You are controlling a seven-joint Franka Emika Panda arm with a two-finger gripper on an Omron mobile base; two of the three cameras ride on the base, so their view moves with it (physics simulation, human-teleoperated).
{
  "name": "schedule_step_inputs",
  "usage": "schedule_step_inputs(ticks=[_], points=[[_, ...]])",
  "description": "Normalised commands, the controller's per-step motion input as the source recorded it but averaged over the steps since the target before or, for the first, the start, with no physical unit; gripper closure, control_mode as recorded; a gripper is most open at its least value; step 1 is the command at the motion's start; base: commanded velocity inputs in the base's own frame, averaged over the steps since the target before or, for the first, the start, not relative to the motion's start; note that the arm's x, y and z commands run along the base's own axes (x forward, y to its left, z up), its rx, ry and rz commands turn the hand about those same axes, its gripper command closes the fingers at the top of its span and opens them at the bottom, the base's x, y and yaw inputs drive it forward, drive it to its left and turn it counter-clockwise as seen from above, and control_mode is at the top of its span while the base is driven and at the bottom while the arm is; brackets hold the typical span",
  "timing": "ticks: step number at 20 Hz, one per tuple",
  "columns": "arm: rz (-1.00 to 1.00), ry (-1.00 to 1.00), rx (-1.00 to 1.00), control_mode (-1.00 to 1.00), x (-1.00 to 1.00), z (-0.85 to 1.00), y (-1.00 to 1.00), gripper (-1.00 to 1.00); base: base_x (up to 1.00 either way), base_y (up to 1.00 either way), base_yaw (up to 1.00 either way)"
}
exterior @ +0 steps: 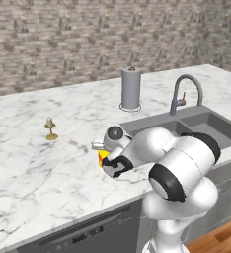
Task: Open the cabinet directly in front. Then move the liquor and the cup to the dining counter with the candle on it.
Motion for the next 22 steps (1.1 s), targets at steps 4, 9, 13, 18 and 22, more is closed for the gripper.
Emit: schedule_step_inputs(ticks=[4,9,13,18,22], points=[[0.00,0.03,-0.06,-1.00,0.19,-0.41,0.19,1.00,0.00,0.00,0.00],[0.00,0.01,-0.05,-1.00,0.12,-0.29,0.13,1.00,0.00,0.00,0.00],[0.00,-0.02,0.00,-1.00,-0.01,0.00,0.00,1.00,0.00,0.00,0.00],[0.00,-0.17,0.00,-1.00,-0.25,0.00,-0.09,1.00,0.00,0.00,0.00],[0.00,0.00,0.00,-1.00,0.00,0.00,0.00,1.00,0.00,0.00,0.00]])
